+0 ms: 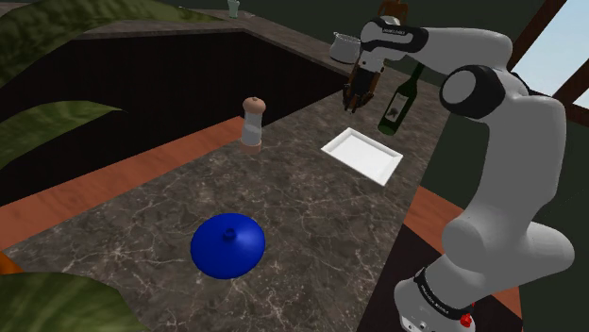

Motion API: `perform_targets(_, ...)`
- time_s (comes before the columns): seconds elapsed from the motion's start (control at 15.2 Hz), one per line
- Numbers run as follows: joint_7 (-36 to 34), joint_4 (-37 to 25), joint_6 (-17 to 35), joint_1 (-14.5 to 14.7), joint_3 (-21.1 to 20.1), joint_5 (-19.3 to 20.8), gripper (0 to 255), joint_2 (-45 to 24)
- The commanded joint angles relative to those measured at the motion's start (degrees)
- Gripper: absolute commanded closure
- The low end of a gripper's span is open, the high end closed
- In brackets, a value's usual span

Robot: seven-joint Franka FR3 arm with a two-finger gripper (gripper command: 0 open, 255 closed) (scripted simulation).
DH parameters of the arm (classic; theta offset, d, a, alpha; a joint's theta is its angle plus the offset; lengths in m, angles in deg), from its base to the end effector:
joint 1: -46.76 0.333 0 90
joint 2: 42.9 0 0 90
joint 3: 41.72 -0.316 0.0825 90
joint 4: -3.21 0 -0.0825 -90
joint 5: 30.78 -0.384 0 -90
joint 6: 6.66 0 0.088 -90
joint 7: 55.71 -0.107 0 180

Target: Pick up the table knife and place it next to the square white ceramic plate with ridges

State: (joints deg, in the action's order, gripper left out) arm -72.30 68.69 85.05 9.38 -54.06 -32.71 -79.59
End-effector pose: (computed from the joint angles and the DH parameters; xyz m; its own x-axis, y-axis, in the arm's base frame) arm 0.6299 -0.3360 0.4233 0.7158 -0.6666 -0.2080 -0.6939 -0.7123 -0.1053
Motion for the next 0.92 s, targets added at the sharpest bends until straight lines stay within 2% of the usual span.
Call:
perform_targets(0.0, 1.3, -7.8, -3.3, -0.6, 0.8, 0.8, 255, -4.6)
perform_targets(0.86, 2.2, 1.4, 6.3, -1.0, 1.0, 0.8, 255, -5.1)
